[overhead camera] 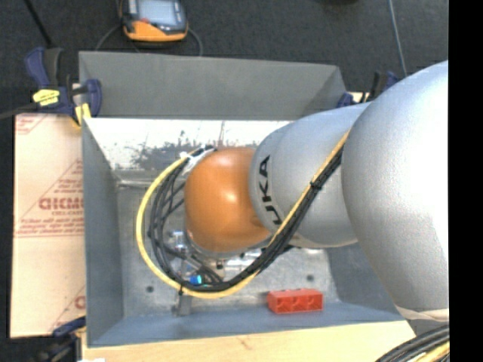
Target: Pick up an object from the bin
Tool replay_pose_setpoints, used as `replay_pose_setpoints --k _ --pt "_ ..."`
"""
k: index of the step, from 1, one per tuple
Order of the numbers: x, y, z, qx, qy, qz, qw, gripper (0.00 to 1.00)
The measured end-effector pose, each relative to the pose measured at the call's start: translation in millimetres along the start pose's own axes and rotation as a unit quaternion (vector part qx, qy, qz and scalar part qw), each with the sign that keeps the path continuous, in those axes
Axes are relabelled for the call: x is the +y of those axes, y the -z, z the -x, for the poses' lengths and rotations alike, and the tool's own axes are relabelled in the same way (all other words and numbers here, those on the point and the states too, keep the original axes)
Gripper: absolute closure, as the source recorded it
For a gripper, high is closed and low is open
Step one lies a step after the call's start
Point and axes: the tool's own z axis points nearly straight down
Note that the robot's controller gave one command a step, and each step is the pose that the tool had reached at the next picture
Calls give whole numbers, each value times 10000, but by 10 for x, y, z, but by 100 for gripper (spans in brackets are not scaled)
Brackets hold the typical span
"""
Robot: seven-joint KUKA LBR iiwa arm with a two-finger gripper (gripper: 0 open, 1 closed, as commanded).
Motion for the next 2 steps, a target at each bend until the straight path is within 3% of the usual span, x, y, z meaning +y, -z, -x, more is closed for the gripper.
replay_pose_setpoints --k 1,2 --pt "-450 -489 658 -42 525 -11 9986 0" --pt "-412 -460 650 -41 523 11 9986 100"
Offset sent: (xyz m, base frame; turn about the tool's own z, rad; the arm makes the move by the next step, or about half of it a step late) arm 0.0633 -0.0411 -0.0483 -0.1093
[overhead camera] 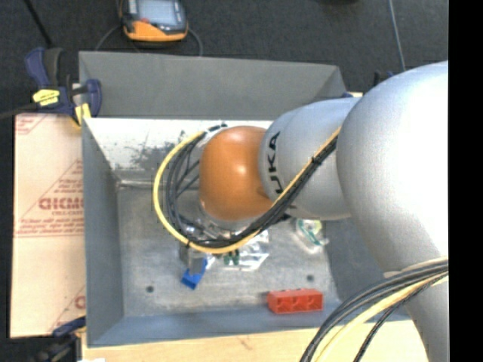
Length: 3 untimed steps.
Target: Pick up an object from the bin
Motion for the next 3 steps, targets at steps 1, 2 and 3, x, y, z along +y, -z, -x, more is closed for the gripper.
replay_pose_setpoints --k 1,2,3 --pt "-6 -9 -1 -2 -6 -4 10000 0" --pt "-371 -10 -655 -45 1285 -14 9917 0" --pt "-359 -19 -669 -15 1267 -4 9919 100"
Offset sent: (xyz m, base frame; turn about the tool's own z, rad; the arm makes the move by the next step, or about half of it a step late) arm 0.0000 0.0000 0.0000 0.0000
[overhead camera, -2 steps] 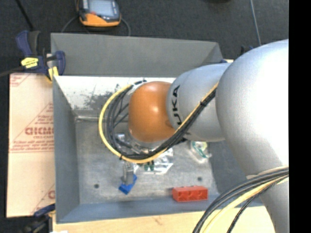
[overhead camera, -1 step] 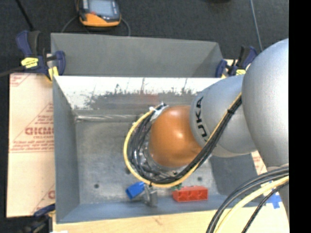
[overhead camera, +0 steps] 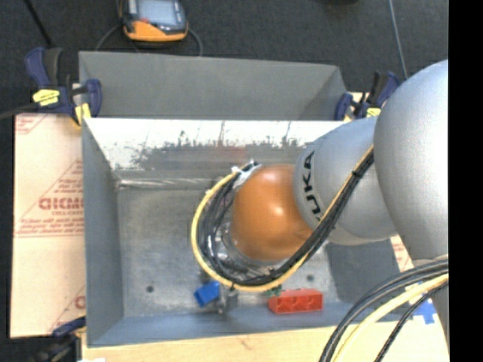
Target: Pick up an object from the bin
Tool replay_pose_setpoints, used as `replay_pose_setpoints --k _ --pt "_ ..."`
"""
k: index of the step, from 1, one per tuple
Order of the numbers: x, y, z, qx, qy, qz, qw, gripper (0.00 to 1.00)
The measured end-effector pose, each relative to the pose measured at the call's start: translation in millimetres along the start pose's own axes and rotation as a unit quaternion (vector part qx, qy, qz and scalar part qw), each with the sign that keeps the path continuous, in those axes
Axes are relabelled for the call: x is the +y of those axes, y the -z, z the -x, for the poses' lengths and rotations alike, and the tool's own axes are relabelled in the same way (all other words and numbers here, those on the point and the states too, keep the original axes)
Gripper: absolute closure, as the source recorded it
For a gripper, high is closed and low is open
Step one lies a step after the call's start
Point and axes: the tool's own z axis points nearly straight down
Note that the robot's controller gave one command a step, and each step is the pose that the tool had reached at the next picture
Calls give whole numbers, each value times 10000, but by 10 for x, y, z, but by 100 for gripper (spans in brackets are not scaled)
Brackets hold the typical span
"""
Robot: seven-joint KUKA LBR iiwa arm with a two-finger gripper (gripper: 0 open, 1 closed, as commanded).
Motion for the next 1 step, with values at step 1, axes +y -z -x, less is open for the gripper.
replay_pose_setpoints --k 1 --pt "-135 1359 119 -24 60 -16 10000 100"
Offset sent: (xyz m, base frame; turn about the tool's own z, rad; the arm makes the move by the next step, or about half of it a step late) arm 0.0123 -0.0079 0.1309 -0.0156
